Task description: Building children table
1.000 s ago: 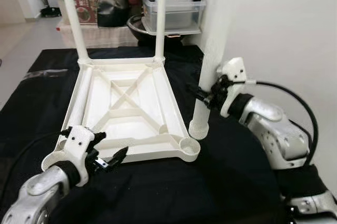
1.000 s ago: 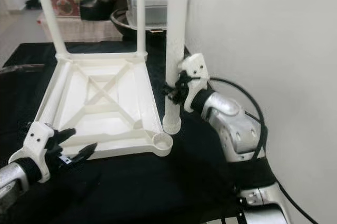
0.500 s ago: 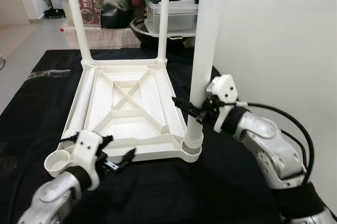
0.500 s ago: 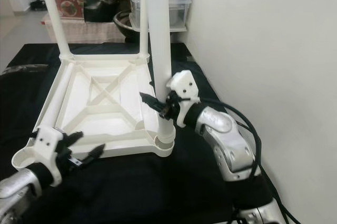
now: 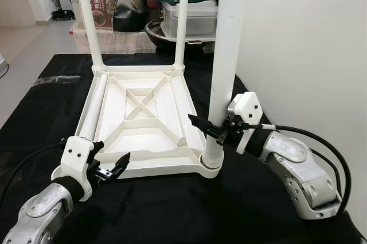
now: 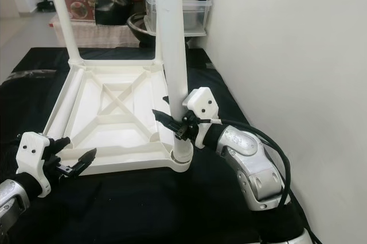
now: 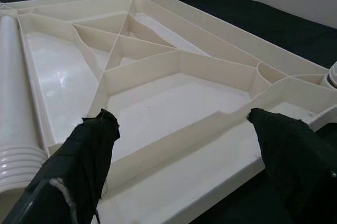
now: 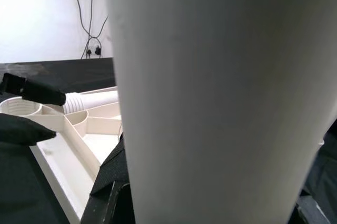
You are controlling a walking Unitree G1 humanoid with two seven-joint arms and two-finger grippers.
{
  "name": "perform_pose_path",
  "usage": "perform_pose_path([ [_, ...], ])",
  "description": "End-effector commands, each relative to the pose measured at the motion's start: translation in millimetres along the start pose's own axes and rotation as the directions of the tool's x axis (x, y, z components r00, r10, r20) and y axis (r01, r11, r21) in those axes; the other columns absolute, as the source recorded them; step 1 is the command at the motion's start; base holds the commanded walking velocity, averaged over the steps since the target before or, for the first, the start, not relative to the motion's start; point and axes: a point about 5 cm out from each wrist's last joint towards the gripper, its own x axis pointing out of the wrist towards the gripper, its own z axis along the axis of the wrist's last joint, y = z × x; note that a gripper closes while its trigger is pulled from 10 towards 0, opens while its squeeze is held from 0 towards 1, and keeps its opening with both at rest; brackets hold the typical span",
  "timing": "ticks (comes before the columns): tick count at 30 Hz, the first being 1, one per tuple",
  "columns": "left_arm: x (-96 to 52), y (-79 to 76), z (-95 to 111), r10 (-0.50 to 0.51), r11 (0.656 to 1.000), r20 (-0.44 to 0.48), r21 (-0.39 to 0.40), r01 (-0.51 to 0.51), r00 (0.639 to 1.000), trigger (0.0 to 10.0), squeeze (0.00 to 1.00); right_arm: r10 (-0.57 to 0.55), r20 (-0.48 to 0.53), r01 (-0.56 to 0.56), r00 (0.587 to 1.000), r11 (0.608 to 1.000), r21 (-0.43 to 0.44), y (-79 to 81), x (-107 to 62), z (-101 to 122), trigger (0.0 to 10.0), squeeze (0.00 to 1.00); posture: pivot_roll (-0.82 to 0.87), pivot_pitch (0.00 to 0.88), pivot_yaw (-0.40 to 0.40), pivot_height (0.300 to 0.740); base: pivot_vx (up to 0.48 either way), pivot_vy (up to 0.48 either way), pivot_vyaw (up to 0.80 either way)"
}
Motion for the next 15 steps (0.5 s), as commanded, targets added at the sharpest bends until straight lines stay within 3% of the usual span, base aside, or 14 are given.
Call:
perform_pose_path([
  [1,0.0,-2.7,-4,-0.004,1.0,-0.009,-0.011,0.004,1.0,10.0,0.0,0.005,-0.029,-0.005,1.0,1.0,0.006,0.1,-4.0,-3,0.0,0.0,0.07,0.0,-0.102,0.74,0.0,0.0,0.0],
  [15,3.2,-4.1,-5,0.016,0.999,0.003,-0.032,-0.016,1.0,10.0,0.0,0.067,-0.029,-0.066,0.997,0.997,0.041,15.0,0.3,-7,0.0,0.0,0.07,0.0,-0.116,0.74,0.0,0.0,0.0],
])
